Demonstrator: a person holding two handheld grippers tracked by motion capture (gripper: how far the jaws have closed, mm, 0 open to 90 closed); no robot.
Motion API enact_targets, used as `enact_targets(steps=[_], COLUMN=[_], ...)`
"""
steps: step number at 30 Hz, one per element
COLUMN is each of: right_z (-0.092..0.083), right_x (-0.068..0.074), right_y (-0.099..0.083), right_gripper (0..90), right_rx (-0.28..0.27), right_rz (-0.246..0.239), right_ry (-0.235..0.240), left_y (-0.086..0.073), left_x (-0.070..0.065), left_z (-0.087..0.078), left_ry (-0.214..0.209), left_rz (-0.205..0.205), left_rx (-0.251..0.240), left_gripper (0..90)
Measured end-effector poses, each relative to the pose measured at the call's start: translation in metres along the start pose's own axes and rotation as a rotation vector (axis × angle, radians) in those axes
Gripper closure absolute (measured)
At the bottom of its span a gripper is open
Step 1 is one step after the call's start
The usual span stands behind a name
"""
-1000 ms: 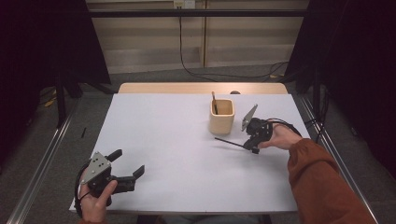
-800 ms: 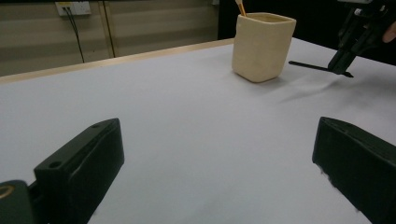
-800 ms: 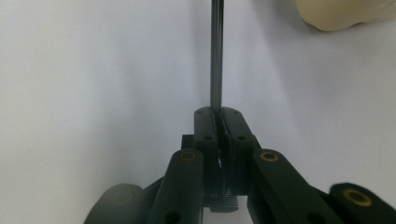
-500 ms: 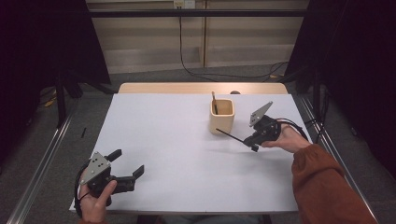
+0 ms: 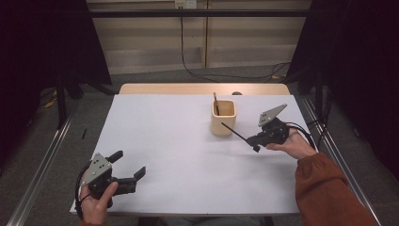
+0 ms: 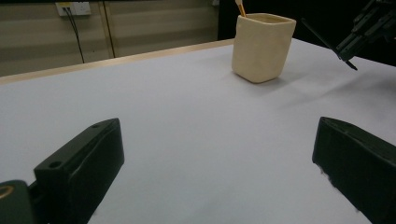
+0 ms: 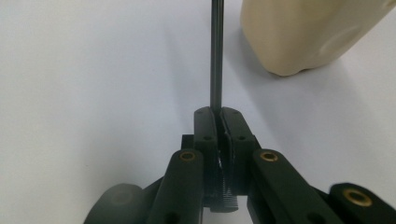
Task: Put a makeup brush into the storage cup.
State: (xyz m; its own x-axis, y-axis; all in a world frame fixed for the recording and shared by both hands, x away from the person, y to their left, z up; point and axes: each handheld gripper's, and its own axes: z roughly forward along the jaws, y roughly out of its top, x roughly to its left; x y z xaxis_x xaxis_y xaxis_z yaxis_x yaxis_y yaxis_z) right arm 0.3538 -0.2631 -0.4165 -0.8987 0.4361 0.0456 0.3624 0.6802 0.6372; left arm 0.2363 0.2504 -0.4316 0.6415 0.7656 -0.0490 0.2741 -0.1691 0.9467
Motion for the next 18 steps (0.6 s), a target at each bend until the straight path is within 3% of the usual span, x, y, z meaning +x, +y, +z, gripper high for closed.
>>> enact_targets(steps=[9,18], right_z=[-0.006,-0.016], right_x=[0.003,0.007], right_y=[-0.002,-0.002], right_gripper=[85.5,85.5], right_rx=[-0.119,-0.259], right_rz=[0.048,0.055], right_ry=[-0.021,-0.024], left_y=[0.000,0.000], left_x=[0.000,-0.001], left_z=[0.000,0.000], left_ry=[0.002,-0.009], left_rz=[0.002,0.010], left_rx=[0.003,-0.004], left_gripper=[2.1,2.0])
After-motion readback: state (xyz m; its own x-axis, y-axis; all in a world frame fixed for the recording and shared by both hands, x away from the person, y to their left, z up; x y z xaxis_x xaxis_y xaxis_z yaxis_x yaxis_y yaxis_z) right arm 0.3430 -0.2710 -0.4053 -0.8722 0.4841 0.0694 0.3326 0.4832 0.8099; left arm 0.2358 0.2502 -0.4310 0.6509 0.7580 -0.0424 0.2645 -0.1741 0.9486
